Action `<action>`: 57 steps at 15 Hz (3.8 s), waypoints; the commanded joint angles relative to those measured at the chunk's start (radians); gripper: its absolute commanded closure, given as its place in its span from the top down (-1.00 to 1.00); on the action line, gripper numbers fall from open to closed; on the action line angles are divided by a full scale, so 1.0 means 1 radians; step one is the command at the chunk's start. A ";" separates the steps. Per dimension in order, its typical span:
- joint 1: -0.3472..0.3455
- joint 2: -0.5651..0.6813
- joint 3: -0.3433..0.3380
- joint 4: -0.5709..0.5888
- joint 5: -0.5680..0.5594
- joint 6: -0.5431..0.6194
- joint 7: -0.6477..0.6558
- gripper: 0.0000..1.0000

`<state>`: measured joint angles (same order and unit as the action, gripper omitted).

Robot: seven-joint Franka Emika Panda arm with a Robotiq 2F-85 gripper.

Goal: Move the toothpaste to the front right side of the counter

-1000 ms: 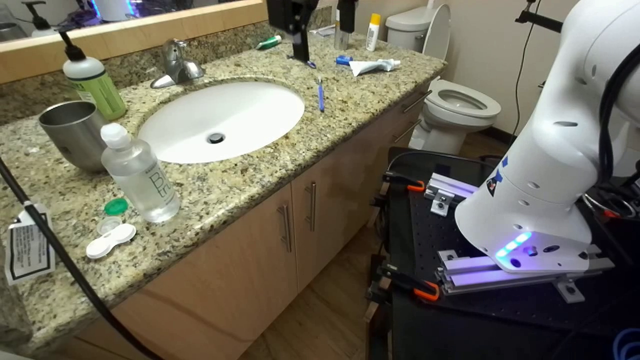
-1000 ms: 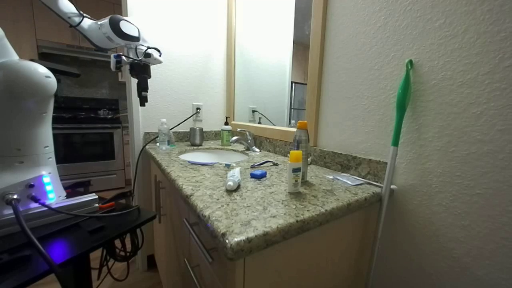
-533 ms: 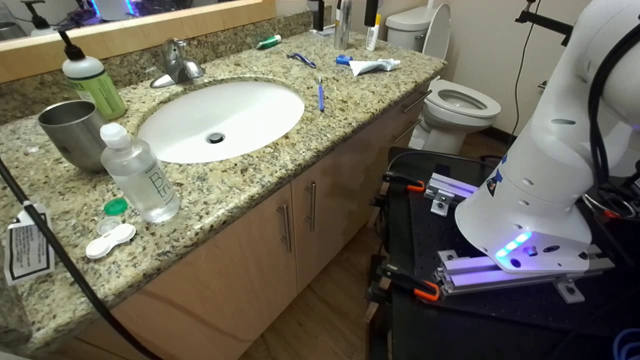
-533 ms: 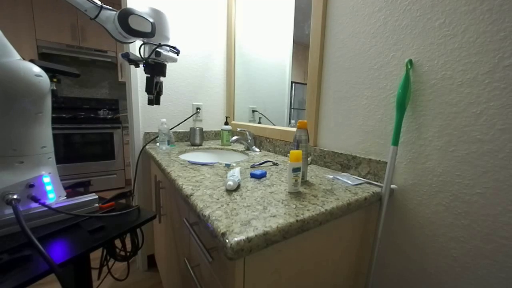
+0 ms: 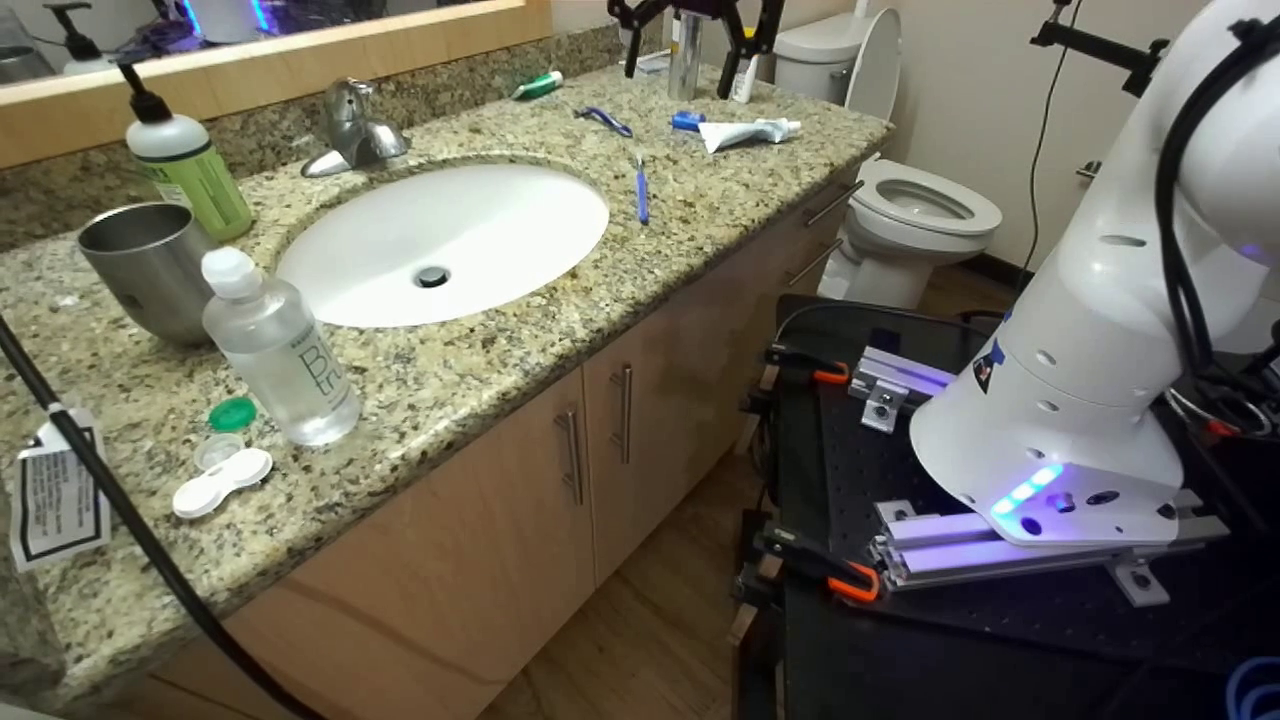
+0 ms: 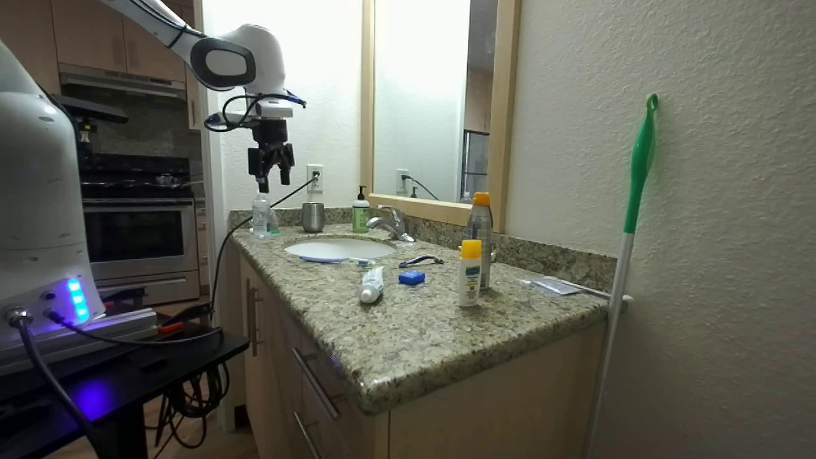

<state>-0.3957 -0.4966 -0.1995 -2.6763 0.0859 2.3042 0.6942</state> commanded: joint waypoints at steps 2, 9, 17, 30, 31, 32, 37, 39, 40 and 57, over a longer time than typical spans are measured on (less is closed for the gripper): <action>-0.159 0.032 -0.027 -0.064 -0.064 0.173 0.083 1.00; -0.299 0.027 -0.077 -0.025 -0.062 0.151 0.110 1.00; -0.308 0.223 -0.097 0.085 -0.005 0.311 0.275 1.00; -0.223 0.510 -0.236 0.264 0.393 0.488 0.319 1.00; -0.214 0.526 -0.237 0.268 0.397 0.487 0.321 1.00; -0.211 0.529 -0.238 0.268 0.396 0.488 0.321 1.00; -0.230 0.687 -0.269 0.384 0.368 0.261 0.326 1.00; -0.235 0.753 -0.284 0.434 0.355 0.182 0.357 1.00; -0.237 0.782 -0.286 0.456 0.363 0.168 0.365 1.00; -0.225 0.839 -0.297 0.455 0.350 0.201 0.392 1.00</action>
<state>-0.6264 0.3348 -0.4894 -2.2250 0.4373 2.5092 1.0867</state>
